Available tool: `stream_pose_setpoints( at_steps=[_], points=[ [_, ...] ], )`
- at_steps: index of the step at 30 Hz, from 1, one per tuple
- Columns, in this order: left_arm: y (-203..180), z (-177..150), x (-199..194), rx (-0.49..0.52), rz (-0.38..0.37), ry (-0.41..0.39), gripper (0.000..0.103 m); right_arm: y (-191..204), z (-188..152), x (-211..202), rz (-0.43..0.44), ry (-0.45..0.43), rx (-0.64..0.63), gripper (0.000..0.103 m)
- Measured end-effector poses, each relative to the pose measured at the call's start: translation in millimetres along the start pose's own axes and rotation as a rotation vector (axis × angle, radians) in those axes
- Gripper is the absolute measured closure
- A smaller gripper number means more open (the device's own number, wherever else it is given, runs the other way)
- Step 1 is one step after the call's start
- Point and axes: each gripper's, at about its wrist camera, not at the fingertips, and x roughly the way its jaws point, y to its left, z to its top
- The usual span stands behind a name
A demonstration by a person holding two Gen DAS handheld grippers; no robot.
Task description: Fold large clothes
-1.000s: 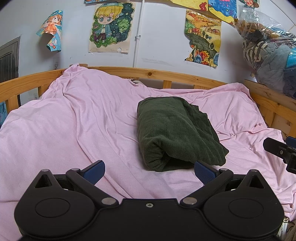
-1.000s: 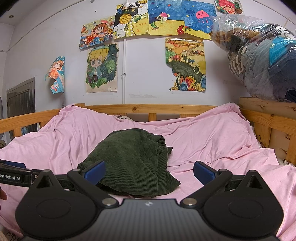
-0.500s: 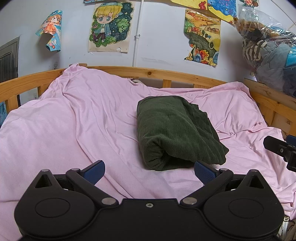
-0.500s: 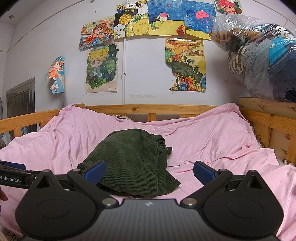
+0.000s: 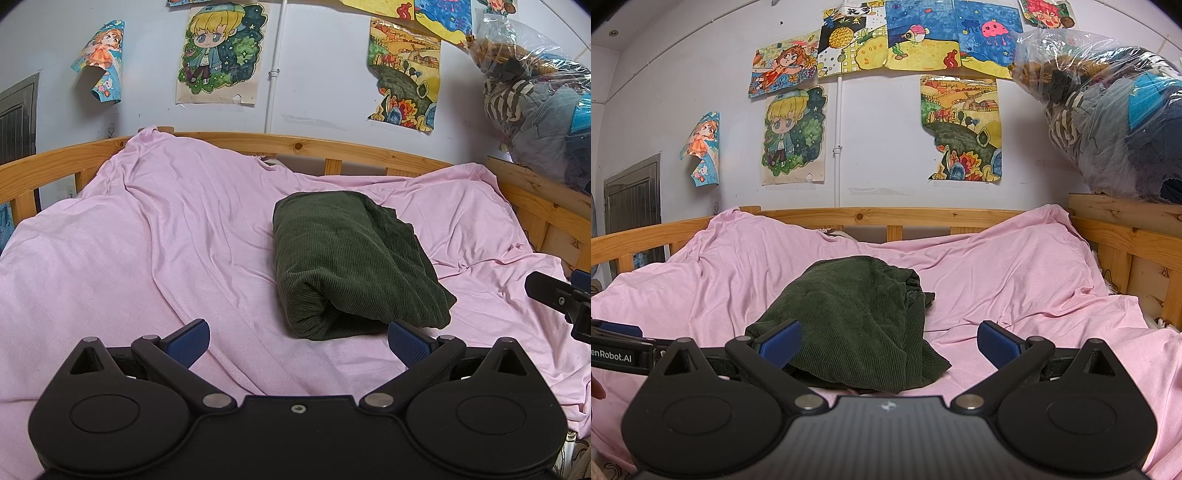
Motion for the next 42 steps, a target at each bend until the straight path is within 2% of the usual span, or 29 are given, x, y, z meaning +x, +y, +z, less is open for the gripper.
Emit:
stream_pose_setpoints(
  at_steps=[15, 20, 42],
  points=[
    [1.8, 0.8, 0.7, -0.003, -0.016, 0.009, 0.001, -1.0, 0.1, 0.1, 0.0, 0.0, -0.001, 0.0],
    [0.4, 3.8, 3.9, 0.016, 0.055, 0.04, 0.001, -1.4, 0.6, 0.0, 0.002, 0.001, -0.001, 0.0],
    [1.1, 0.2, 2.8, 0.037, 0.053, 0.044, 0.001, -1.9, 0.6, 0.1, 0.002, 0.001, -0.001, 0.0]
  ],
)
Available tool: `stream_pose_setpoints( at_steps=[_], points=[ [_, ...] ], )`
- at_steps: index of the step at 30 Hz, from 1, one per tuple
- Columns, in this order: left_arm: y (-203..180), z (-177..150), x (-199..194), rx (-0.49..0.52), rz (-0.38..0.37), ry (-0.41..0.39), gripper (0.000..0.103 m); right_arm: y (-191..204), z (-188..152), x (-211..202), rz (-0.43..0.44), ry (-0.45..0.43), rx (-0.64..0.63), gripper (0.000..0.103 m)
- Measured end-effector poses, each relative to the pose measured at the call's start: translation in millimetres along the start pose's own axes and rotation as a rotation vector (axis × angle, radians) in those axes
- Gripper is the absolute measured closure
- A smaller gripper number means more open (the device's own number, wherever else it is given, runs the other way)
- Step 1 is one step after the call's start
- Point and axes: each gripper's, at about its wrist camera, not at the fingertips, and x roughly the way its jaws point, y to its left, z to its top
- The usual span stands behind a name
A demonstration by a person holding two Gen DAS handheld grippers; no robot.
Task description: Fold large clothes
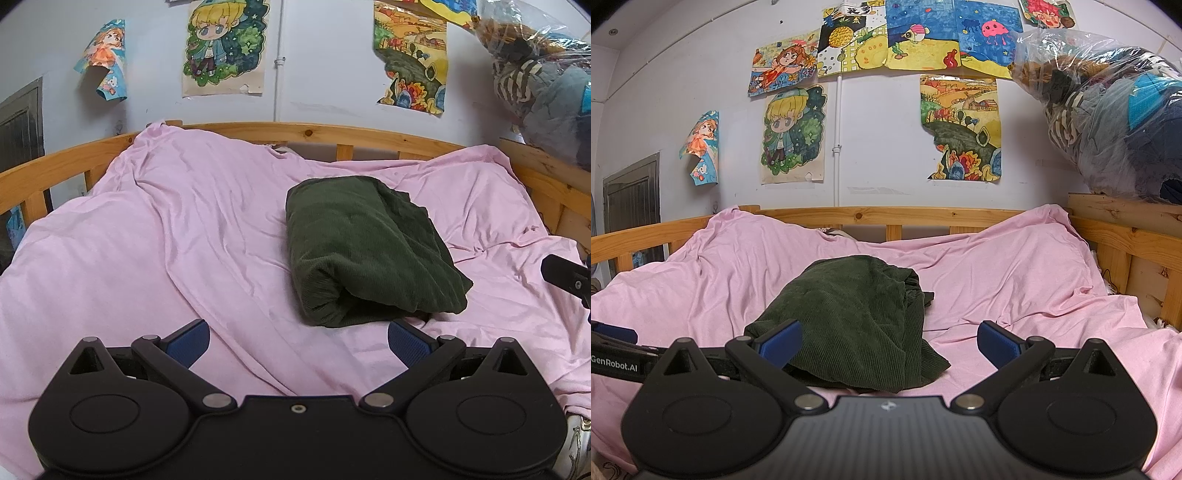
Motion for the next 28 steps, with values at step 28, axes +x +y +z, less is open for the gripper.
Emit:
stream_pose_setpoints(
  at_steps=[28],
  points=[
    [1.9, 1.0, 2.4, 0.011, -0.014, 0.014, 0.001, -6.5, -2.7, -0.9, -0.009, -0.002, -0.002, 0.0]
  ],
)
